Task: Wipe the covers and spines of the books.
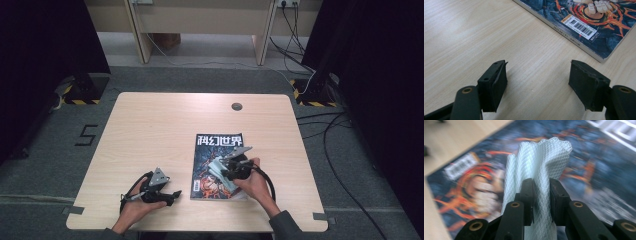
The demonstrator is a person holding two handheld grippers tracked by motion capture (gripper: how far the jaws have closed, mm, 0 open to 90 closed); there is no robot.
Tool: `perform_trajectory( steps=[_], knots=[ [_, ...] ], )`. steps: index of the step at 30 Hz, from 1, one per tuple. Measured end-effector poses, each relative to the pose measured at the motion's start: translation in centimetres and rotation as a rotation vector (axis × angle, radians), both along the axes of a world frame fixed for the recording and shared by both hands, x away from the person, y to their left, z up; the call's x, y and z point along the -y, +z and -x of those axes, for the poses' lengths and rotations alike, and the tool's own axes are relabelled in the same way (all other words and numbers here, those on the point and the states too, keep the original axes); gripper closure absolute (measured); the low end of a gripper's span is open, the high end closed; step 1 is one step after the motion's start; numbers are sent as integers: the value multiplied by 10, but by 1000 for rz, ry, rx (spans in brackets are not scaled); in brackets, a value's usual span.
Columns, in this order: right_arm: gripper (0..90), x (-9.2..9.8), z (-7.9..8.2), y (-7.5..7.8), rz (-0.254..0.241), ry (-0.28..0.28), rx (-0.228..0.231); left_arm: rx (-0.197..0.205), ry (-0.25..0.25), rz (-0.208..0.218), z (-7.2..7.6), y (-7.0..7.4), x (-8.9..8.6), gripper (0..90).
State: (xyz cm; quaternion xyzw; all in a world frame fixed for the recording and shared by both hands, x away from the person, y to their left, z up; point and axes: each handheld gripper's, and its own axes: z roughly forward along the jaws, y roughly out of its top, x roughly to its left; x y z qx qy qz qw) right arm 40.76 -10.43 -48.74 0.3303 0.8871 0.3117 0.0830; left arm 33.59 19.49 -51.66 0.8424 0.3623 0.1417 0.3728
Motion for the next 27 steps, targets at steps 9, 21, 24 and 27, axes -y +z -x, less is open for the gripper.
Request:
perform_trajectory(
  steps=[9, 21, 24, 27],
  knots=[
    [760, -48, 28, -3, -30, 147, -16, 0, -2, -3, 0, 0, 0, 295],
    [752, -53, 35, -5, -72, 189, -62, -1, -3, -2, 0, 0, -1, 295],
    [751, -39, 27, -4, -52, 134, -37, 1, 0, -1, 1, 0, -1, 295],
    [753, -30, 23, -4, -66, 102, -46, -2, 0, -2, 0, 0, 0, 294]
  ],
)
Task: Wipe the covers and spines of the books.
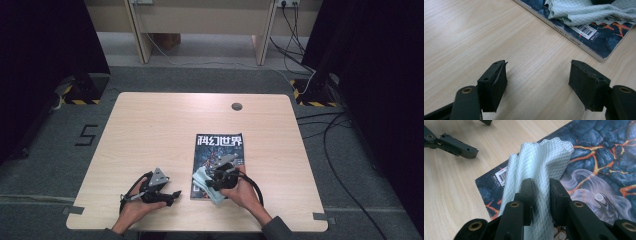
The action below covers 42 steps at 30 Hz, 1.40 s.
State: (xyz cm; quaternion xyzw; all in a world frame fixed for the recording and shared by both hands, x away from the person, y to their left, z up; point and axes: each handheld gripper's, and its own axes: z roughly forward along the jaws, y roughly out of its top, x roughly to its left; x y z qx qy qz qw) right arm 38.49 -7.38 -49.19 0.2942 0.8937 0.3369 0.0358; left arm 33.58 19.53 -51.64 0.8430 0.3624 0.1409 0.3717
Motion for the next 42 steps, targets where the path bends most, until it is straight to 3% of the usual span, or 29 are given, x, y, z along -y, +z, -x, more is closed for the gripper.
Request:
perform_trajectory(
  steps=[3, 10, 17, 22, 28, 36, 38, 42],
  knots=[
    [755, -1, 3, 0, 6, 9, 9, 3, 1, 2, 0, 0, 0, 294],
    [755, -24, 22, -1, -1, 110, 4, 3, 10, -6, -1, 0, -2, 289],
    [750, -30, 27, -1, -11, 138, -13, 1, 24, -2, -2, 0, -3, 284],
    [744, -23, 21, -1, -17, 117, -38, 2, 25, -3, -1, 0, -3, 284],
    [744, -1, 11, 1, -10, 60, -57, 0, 26, 0, -1, 0, -3, 284],
    [744, 41, -1, 3, 20, -44, -30, 0, 27, -2, -1, 0, -3, 284],
    [744, 58, -4, 4, 25, -95, -35, 0, 26, -2, -1, 0, -3, 284],
    [744, 74, -8, 5, 40, -134, -20, 0, 27, -2, -1, 0, -3, 283]
  ],
)
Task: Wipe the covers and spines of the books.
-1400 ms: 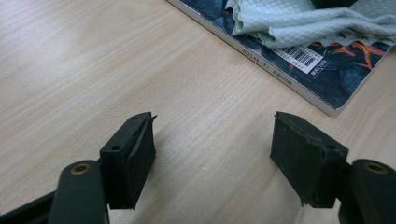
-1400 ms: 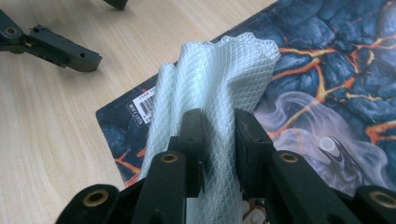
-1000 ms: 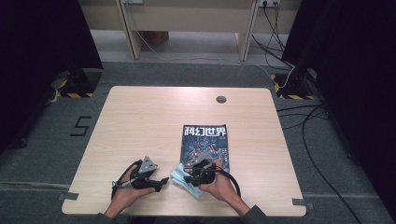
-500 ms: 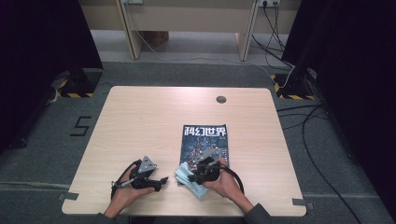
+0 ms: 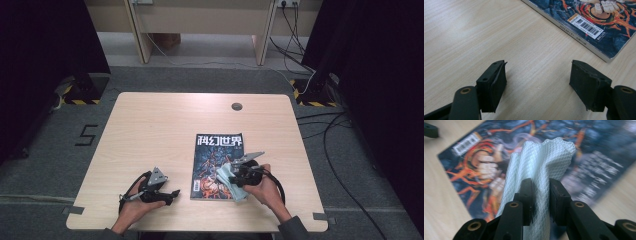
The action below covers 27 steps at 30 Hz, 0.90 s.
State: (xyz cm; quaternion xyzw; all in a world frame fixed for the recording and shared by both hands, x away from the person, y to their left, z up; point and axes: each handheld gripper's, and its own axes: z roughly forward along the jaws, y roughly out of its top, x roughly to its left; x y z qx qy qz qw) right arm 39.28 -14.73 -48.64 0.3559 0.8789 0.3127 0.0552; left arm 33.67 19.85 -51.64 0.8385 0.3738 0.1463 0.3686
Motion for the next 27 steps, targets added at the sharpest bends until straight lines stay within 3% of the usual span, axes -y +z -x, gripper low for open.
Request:
perform_trajectory(
  steps=[4, 8, 19, 23, 27],
  knots=[
    [744, 16, -3, 0, -2, -51, 2, -1, 0, -2, 0, 0, 0, 284],
    [748, 16, -2, 0, 1, -51, 10, -1, -1, -4, 0, 0, 0, 282],
    [749, -22, 18, -2, -20, 97, 0, -1, 0, -1, 0, 0, 0, 282],
    [746, -16, 16, -3, -36, 87, -22, -1, 0, 0, 0, 0, 0, 282],
    [745, -3, 14, -1, -11, 48, 1, 1, -3, -1, 0, 0, 0, 281]
  ],
)
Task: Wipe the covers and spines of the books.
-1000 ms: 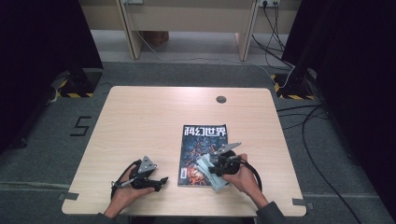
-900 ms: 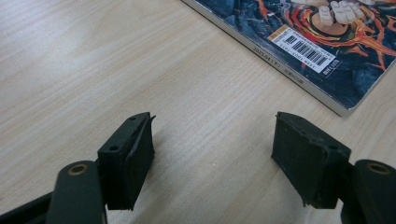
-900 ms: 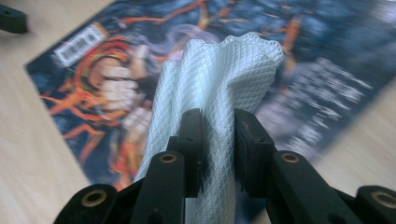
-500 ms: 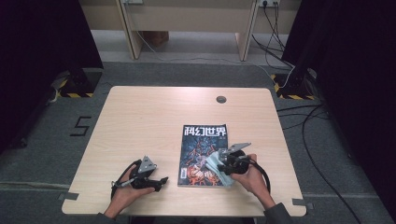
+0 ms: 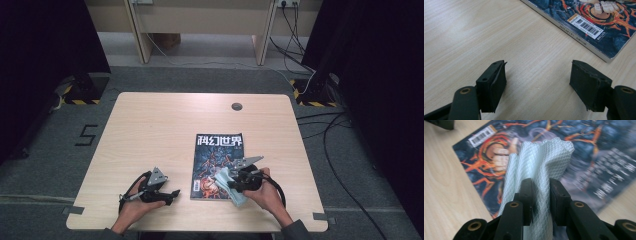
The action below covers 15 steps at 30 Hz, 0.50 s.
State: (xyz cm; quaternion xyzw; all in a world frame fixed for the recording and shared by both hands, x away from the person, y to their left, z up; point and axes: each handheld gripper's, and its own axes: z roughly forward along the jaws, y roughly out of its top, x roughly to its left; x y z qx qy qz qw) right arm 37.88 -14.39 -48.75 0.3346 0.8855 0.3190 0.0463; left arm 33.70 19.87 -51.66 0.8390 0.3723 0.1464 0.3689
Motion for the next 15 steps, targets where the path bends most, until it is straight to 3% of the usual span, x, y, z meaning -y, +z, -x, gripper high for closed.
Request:
perform_trajectory(
  steps=[8, 10, 15],
  knots=[
    [745, 27, -13, 1, 11, -88, 21, -15, -1, 5, -1, 1, 4, 281],
    [745, 36, -19, 1, 20, -126, 28, -40, 18, 56, -2, 2, 8, 281],
    [747, 34, -24, 2, 25, -128, 30, -32, 48, 107, 0, 4, 15, 275]
  ],
)
